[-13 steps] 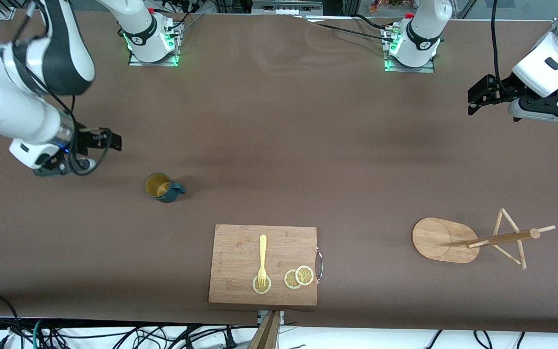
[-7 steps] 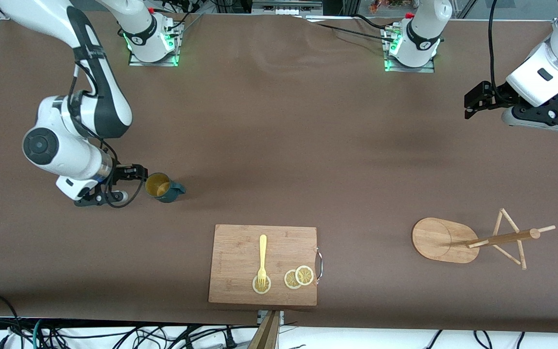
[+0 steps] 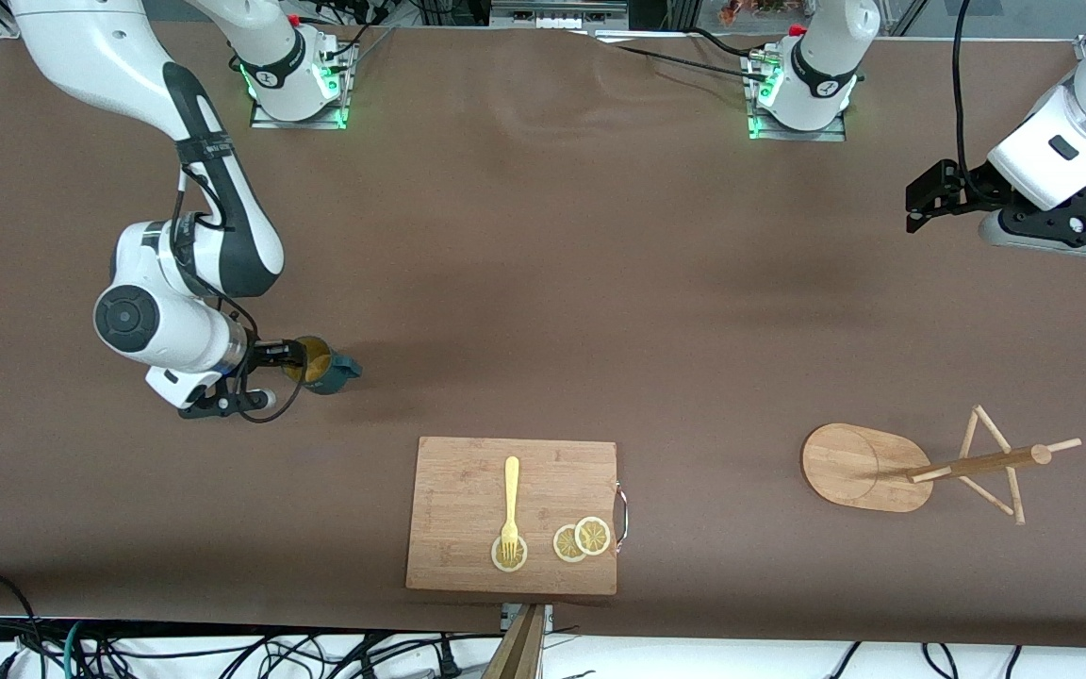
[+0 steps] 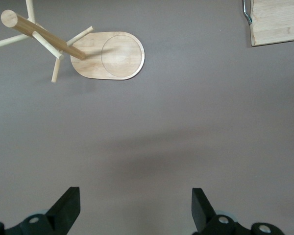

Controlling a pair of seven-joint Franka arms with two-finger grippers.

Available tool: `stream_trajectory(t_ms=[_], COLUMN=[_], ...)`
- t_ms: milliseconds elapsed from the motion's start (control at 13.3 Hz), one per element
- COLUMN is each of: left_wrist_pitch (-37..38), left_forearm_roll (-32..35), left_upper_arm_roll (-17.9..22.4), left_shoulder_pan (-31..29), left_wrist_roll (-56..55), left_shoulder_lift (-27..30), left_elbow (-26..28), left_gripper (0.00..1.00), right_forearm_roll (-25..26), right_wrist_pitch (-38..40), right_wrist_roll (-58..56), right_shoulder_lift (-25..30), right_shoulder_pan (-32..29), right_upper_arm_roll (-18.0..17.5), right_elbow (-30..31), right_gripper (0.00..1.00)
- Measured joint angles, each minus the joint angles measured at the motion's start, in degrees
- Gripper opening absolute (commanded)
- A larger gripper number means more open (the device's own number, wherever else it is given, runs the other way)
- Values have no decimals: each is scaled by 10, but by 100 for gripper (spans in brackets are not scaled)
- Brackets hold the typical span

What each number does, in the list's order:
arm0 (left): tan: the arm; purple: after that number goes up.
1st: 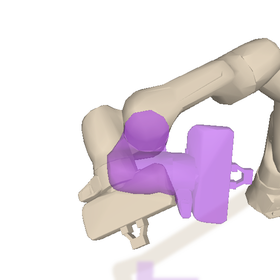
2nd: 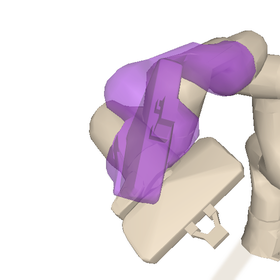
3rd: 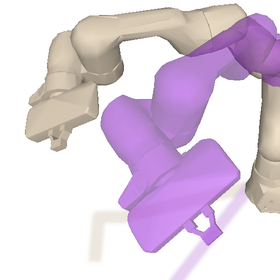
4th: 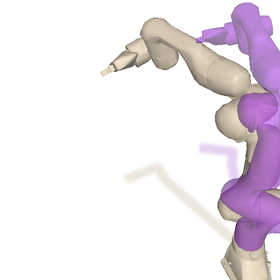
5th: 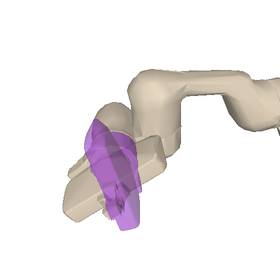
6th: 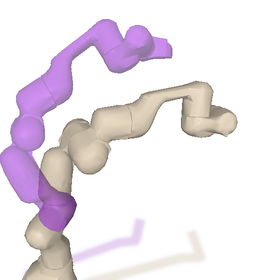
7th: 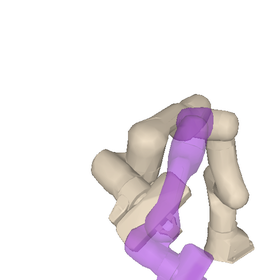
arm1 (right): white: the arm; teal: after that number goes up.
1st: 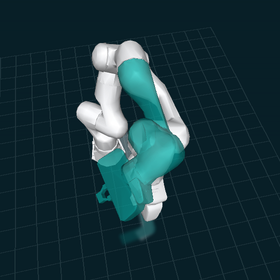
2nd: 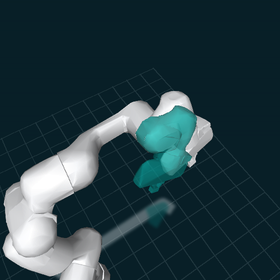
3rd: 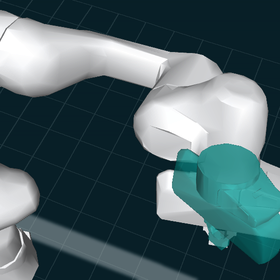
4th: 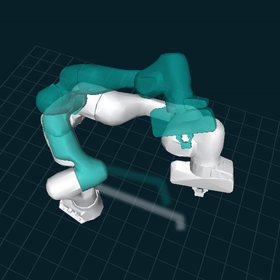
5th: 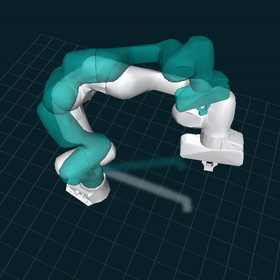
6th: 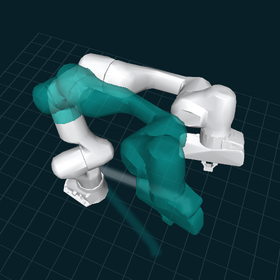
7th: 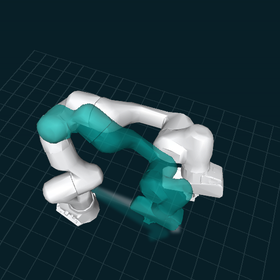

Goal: Pass cup and hang on rack
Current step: 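Reach the right gripper down to the teal mug, then close the right gripper on the teal mug rim and lift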

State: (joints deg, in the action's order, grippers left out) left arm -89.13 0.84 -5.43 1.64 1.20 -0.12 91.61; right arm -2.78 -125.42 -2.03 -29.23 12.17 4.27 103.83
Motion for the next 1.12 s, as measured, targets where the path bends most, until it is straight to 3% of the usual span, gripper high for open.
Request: stream_trajectory(t_ms=[300,525,825,1125], left_wrist_pitch=[0,0,1,19], left_forearm_roll=[0,0,0,-1], left_upper_arm_roll=[0,0,0,-4], left_shoulder_pan=[0,0,0,3], left_wrist_roll=[3,3,3,9], left_shoulder_lift=[-5,-6,-9,-36], left_elbow=[0,0,0,1], left_gripper=[100,100,100,100], right_forearm_roll=[-9,-11,-12,-13], right_wrist_pitch=[0,1,4,56], right_wrist_roll=[6,18,98,222], right_shoulder_lift=[-5,-5,-5,-9], right_shoulder_pan=[6,11,29,116], right_upper_arm_roll=[-1,-8,-48,-68], right_elbow=[2,2,-19,-92], right_gripper=[0,0,0,0])
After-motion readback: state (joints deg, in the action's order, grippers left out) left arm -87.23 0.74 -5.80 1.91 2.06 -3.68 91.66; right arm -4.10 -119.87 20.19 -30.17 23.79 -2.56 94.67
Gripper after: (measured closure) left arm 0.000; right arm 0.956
